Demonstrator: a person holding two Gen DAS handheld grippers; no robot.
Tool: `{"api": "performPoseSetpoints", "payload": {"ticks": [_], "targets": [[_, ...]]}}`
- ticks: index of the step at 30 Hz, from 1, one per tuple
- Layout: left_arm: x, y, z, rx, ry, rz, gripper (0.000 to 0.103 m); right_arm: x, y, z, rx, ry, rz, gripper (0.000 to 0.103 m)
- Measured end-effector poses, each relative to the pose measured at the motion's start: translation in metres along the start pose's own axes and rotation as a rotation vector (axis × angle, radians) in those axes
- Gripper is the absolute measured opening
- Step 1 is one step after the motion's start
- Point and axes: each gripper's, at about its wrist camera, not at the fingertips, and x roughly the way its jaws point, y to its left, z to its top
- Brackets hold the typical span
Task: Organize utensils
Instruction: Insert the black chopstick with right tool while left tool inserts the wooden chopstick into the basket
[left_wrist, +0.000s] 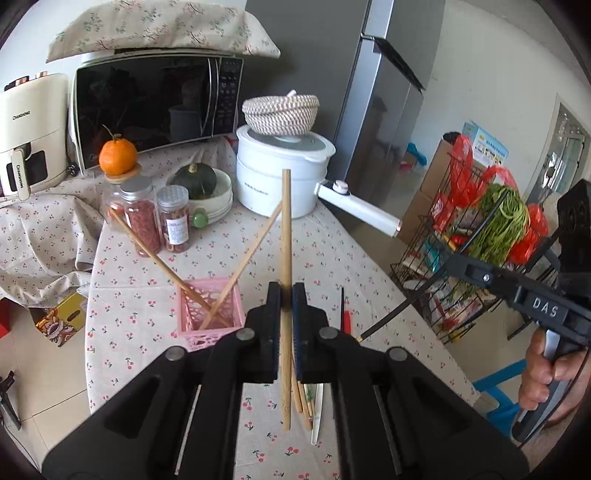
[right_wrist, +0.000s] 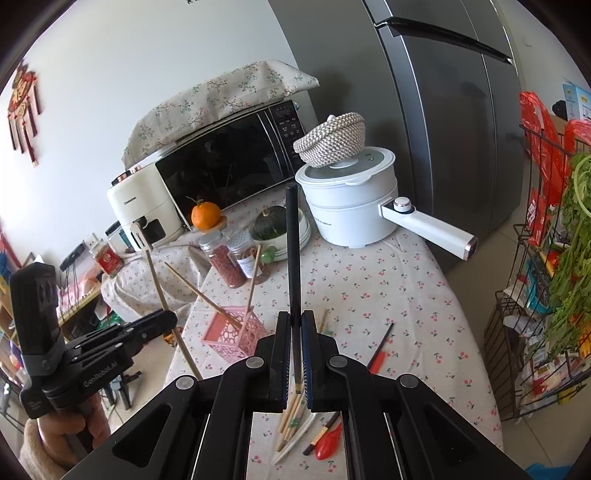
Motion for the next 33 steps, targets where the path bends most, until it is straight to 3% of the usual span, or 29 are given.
{"api": "performPoseSetpoints", "payload": {"ticks": [8, 13, 23, 33], "targets": [[-0.030, 0.033, 0.014, -0.105, -0.284, 0.042, 0.007, 0.002, 0.043, 0.017, -0.005, -0.112, 0.070, 0.006], [-0.023, 0.048, 0.014, -0.133, -0.387, 0.100, 0.007, 0.015, 0.060, 0.024, 0.006, -0.154, 0.099, 0.006], [0.018, 0.076, 0.006, -0.171, -0.400, 0.174, 0.007, 0.052, 0.068, 0.027, 0.062, -0.172, 0.111, 0.006], [0.063, 0.095, -0.005, -0.216, -0.247, 0.182, 0.007, 0.088, 0.070, 0.021, 0.083, -0.115, 0.091, 0.006]]}}
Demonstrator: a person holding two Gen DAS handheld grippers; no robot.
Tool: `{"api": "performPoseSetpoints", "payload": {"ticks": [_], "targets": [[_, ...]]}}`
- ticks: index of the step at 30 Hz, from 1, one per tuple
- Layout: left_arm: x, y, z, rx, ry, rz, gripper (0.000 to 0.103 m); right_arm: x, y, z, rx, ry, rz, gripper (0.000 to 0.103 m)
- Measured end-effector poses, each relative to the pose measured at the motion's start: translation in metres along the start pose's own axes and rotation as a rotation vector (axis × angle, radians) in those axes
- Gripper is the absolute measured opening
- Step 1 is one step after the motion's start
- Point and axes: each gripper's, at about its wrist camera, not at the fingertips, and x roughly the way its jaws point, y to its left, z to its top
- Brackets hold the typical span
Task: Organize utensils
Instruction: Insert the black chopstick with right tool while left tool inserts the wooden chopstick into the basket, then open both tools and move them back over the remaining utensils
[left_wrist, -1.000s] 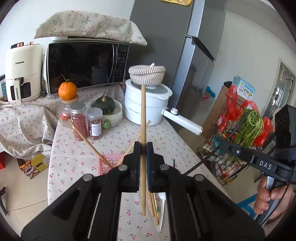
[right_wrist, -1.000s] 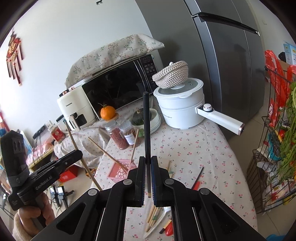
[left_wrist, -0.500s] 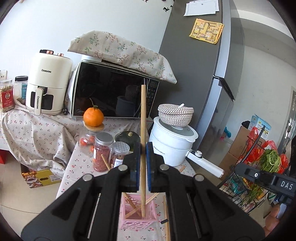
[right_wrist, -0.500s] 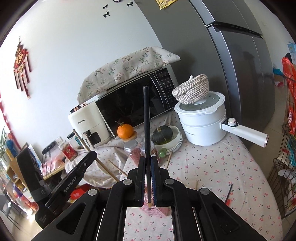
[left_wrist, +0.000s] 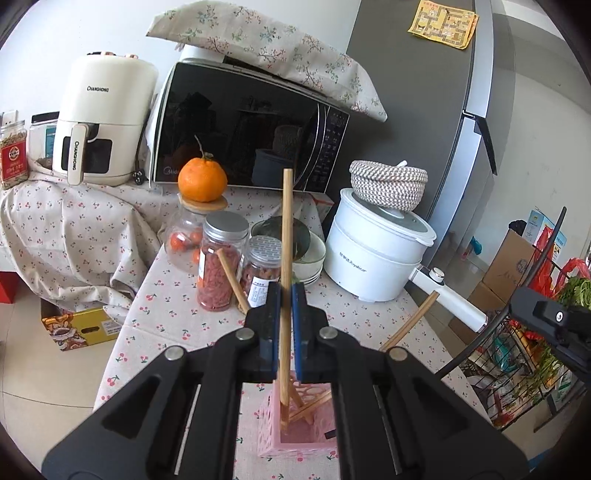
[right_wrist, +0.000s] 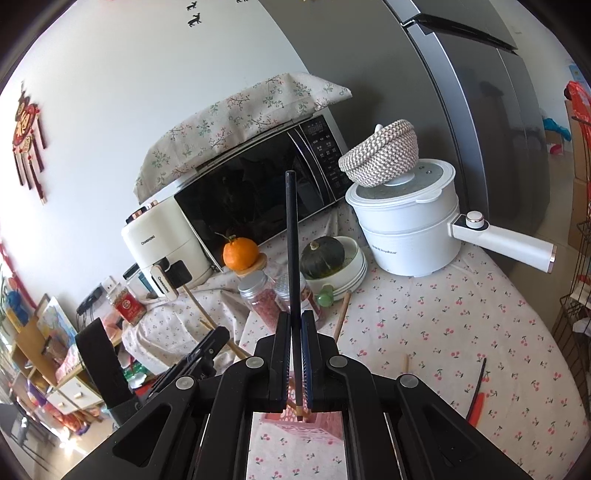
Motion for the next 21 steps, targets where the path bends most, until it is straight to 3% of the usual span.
{"api": "performPoseSetpoints", "payload": {"ticks": [4, 9, 17, 18, 20, 21], "targets": [[0.005, 0.001, 0.000, -0.034, 0.060, -0.020, 0.008, 0.017, -0.002, -0.007, 0.007, 0.049, -0.004, 0.006], [-0.006, -0.004, 0.000, -0.019, 0.073, 0.019, 0.032, 0.035, -0.009, -0.014, 0.031, 0.100, -0.006, 0.006], [-0.011, -0.004, -0.004, -0.008, 0.166, 0.035, 0.049, 0.061, -0.027, -0.022, 0.111, 0.178, 0.020, 0.010], [-0.010, -0.005, -0.006, -0.001, 0.184, 0.036, 0.051, 0.062, -0.028, -0.023, 0.115, 0.188, 0.019, 0.014], [-0.009, -0.007, -0.010, 0.012, 0.214, 0.036, 0.056, 0.060, -0.030, -0.023, 0.118, 0.190, 0.025, 0.031], [-0.009, -0.008, -0.011, 0.018, 0.227, 0.035, 0.059, 0.057, -0.031, -0.022, 0.120, 0.179, 0.024, 0.046]]}}
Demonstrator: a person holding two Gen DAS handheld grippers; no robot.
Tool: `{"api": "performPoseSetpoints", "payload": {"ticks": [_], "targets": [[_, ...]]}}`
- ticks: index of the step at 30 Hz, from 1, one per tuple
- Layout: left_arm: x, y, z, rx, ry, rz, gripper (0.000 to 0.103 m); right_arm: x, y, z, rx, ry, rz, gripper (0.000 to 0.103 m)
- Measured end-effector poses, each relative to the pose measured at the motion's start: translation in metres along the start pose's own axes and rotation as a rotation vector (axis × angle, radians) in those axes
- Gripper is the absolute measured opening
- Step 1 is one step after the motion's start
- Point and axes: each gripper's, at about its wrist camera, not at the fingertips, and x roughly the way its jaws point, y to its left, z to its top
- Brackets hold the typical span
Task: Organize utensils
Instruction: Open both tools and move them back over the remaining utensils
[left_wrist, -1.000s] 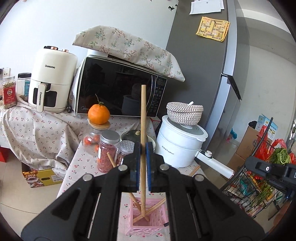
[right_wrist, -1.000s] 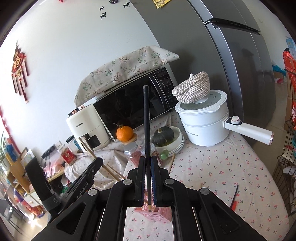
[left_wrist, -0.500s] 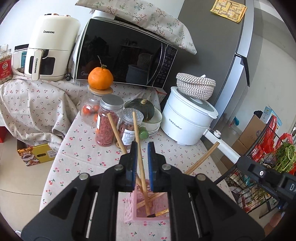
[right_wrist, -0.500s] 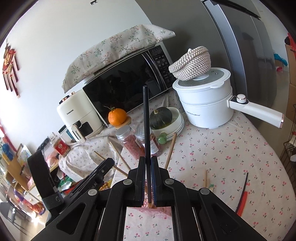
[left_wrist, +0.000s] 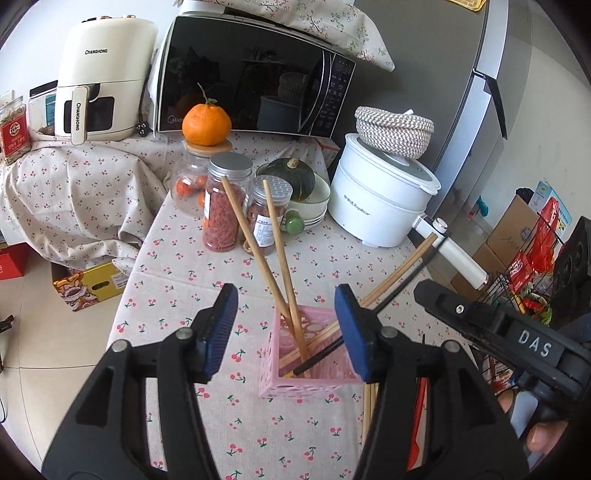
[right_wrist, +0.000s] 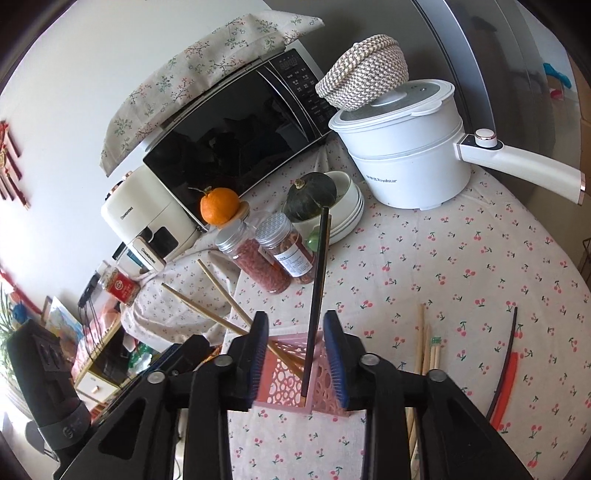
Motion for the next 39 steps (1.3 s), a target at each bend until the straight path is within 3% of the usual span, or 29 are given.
{"api": "performPoseSetpoints", "payload": {"ticks": [1, 2, 6, 13, 21, 29, 39], "targets": [[0.001, -0.001, -0.001, 0.006, 0.014, -0.002, 0.060, -0.005, -0.001, 0.001, 0.002, -0.015, -0.001, 0.057], [0.001, -0.001, -0.003, 0.010, 0.028, -0.003, 0.063, -0.009, -0.002, 0.002, 0.003, -0.023, -0.002, 0.059], [0.001, -0.001, -0.008, 0.012, 0.082, -0.016, 0.071, -0.026, -0.009, 0.005, -0.012, -0.020, -0.006, 0.064], [0.000, -0.008, -0.020, 0.032, 0.176, -0.038, 0.081, -0.057, -0.032, 0.002, -0.078, -0.005, -0.089, 0.078], [-0.001, -0.026, -0.038, 0.070, 0.269, -0.037, 0.083, -0.075, -0.073, -0.011, -0.099, 0.041, -0.221, 0.081], [0.004, -0.070, -0.064, 0.178, 0.357, -0.090, 0.083, -0.078, -0.109, -0.027, -0.107, 0.132, -0.323, 0.084], [0.045, -0.131, -0.091, 0.278, 0.526, -0.154, 0.083, -0.075, -0.158, -0.045, -0.090, 0.264, -0.487, 0.084]]}}
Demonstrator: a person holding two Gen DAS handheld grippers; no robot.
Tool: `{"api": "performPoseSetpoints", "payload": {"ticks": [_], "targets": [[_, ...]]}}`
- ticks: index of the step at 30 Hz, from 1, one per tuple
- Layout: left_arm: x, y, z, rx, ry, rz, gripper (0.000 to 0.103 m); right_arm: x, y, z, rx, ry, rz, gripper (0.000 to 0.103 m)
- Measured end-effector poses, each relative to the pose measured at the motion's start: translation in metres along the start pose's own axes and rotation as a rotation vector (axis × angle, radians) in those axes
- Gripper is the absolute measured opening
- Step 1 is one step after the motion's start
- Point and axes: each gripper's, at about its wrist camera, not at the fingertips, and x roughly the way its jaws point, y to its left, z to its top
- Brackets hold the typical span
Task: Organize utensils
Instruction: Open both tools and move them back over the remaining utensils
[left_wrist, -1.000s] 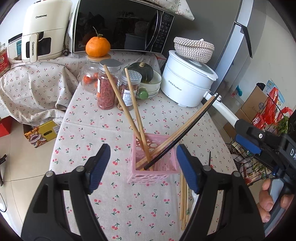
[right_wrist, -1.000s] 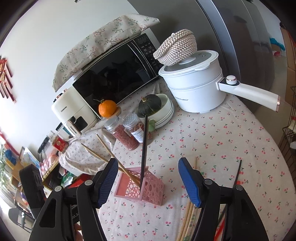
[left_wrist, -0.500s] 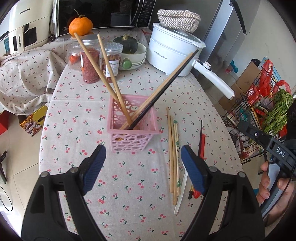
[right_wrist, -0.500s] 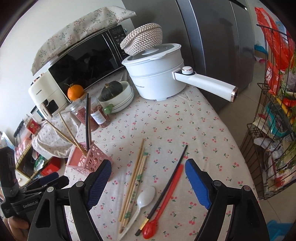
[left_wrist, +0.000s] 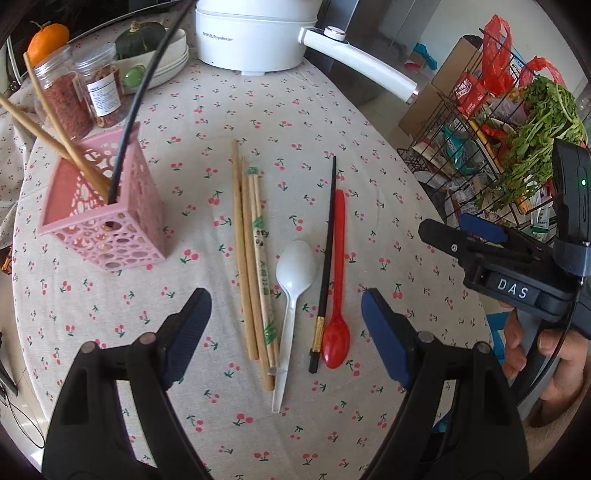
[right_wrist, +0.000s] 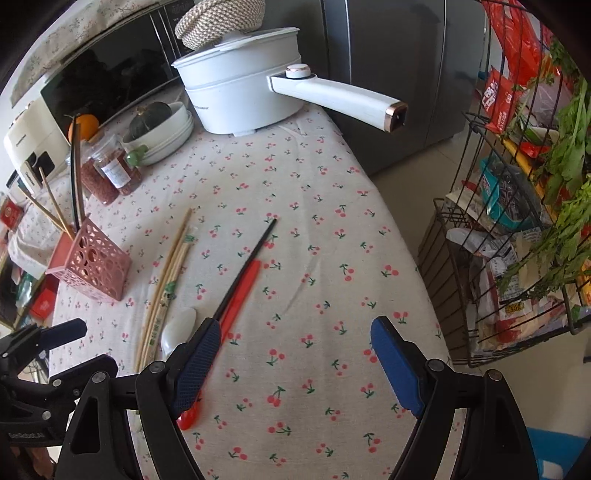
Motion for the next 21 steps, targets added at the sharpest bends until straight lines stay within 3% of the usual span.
{"api": "performPoseSetpoints", "payload": {"ticks": [4, 9, 11, 21], "targets": [[0.028, -0.017, 0.020, 0.015, 0.045, -0.001, 0.074, 0.012, -0.017, -0.003, 0.069, 0.071, 0.019, 0.084], [0.071, -0.032, 0.046, 0.023, 0.105, -0.063, 0.024, 0.020, -0.028, -0.001, 0.080, 0.098, 0.000, 0.084], [0.085, -0.034, 0.053, 0.021, 0.121, -0.068, 0.017, 0.022, -0.031, 0.000, 0.083, 0.108, 0.003, 0.084], [0.110, -0.048, 0.065, 0.044, 0.162, 0.002, 0.010, 0.025, -0.051, 0.001, 0.120, 0.122, -0.001, 0.084]]}}
